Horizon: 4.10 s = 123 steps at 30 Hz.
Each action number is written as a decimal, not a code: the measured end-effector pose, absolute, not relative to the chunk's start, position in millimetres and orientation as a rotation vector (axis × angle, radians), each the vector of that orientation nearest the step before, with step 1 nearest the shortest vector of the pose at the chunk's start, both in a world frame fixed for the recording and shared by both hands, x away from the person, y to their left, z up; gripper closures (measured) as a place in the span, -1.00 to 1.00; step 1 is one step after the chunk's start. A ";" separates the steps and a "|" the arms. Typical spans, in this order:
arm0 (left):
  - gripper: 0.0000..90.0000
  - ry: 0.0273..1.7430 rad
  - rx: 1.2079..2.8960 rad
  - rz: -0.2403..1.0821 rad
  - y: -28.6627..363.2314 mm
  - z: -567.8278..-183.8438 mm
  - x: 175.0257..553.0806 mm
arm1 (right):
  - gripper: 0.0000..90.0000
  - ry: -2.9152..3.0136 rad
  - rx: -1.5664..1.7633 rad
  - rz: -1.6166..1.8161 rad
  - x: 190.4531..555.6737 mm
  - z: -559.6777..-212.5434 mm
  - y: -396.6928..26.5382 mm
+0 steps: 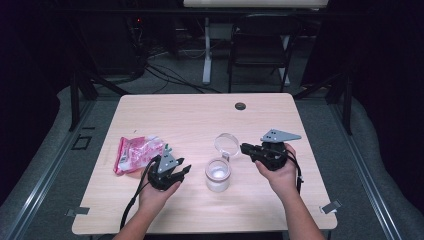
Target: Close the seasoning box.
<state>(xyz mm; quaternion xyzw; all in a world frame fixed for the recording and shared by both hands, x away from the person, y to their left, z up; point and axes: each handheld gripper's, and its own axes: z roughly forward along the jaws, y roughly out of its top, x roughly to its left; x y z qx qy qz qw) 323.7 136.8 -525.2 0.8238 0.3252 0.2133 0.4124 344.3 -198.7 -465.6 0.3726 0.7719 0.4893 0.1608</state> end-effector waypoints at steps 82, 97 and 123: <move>1.00 0.668 2.124 0.438 65.2 -460.1 347.1 | 0.97 2.229 1.074 1.416 366.7 -487.4 -182.8; 1.00 0.659 2.126 0.430 70.2 -463.5 337.9 | 0.96 2.245 1.042 1.437 363.3 -484.5 -178.6; 1.00 0.650 2.171 0.420 83.1 -476.0 326.7 | 0.95 2.278 0.956 1.495 351.2 -476.5 -165.4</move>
